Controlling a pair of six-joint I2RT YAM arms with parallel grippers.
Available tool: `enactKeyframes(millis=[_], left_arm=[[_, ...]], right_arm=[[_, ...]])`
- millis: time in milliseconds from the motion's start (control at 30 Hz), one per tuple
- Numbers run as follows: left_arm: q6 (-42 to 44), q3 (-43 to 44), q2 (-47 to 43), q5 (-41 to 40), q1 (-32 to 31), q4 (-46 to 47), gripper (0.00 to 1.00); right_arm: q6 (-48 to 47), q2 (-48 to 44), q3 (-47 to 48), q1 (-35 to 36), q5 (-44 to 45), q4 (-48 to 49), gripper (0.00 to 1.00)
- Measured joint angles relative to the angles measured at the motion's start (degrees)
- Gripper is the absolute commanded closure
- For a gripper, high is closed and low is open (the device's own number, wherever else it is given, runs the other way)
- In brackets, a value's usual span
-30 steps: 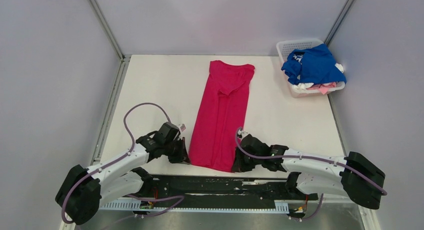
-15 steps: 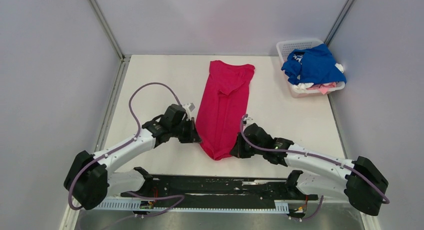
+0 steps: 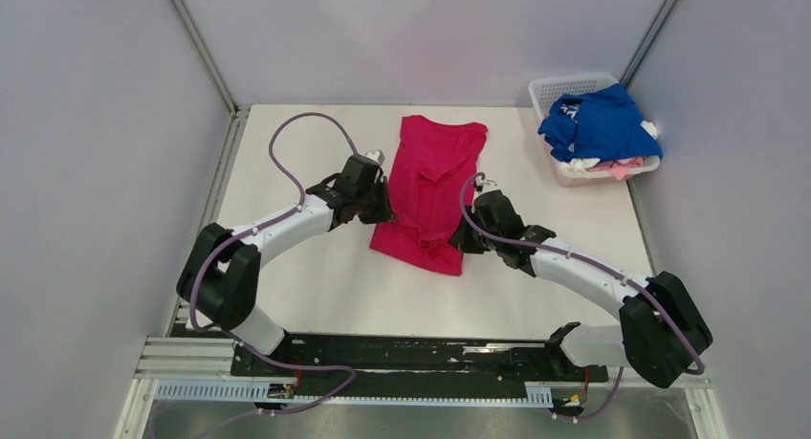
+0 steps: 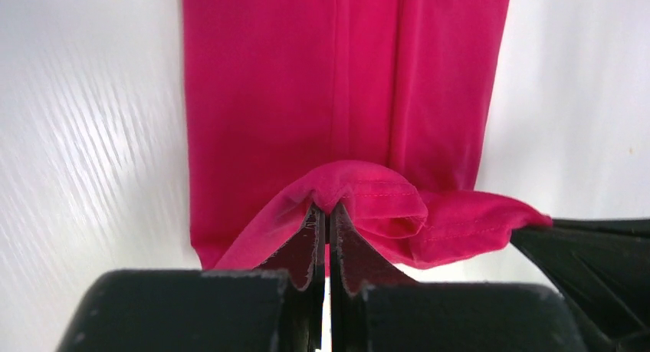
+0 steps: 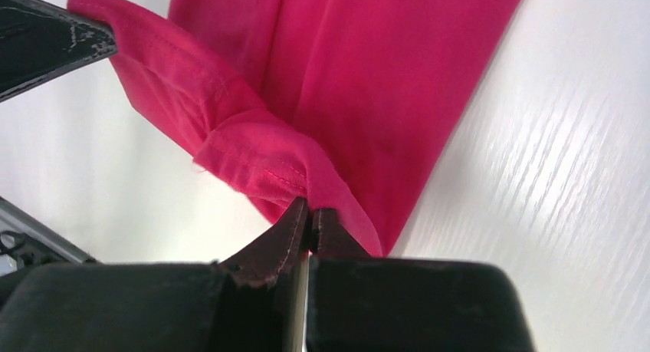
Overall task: Fold and stack the t-shirts
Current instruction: Fold the folded rectangular tshirt in 1/3 of the way
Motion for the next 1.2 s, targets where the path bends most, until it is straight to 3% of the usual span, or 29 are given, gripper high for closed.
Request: enactKeyframes(millis=[667,833,967,1033,1067,1100,1133,1200], left_arm=[[5.6,21.4,19.4,-1.4,6.6,-1.0,1.00],[6.3,25.1,23.4,-1.0,7.0,-2.4,0.93],[6.7,27.7,26.5,-0.7,7.4,-2.9,0.69],[6.7,30.0,28.6,-0.5,7.8,-3.2,0.44],[7.0,31.2,29.7,-0.3,8.0,-3.3,0.21],[6.8,32.9,30.9,0.1,8.3,-3.7,0.11],[6.9,34.8,32.2,0.5,8.7,-3.8,0.03],[6.4,38.3,34.1,1.3,9.5,-4.0,0.01]], right_arm=[[-2.8,15.5,12.0,-14.4,-4.6,6.4,0.98],[-2.9,19.3,13.8,-16.2,-5.6,6.7,0.95],[-3.0,23.5,16.5,-17.7,-6.1,7.1,0.88],[-3.0,26.3,18.9,-18.8,-6.8,7.1,0.81],[-3.0,27.7,20.1,-19.5,-7.0,7.1,0.68],[-2.8,29.1,21.6,-20.3,-7.3,7.1,0.52],[-2.7,30.6,23.4,-21.2,-7.7,6.8,0.39],[-2.4,32.2,26.1,-22.7,-8.3,6.4,0.19]])
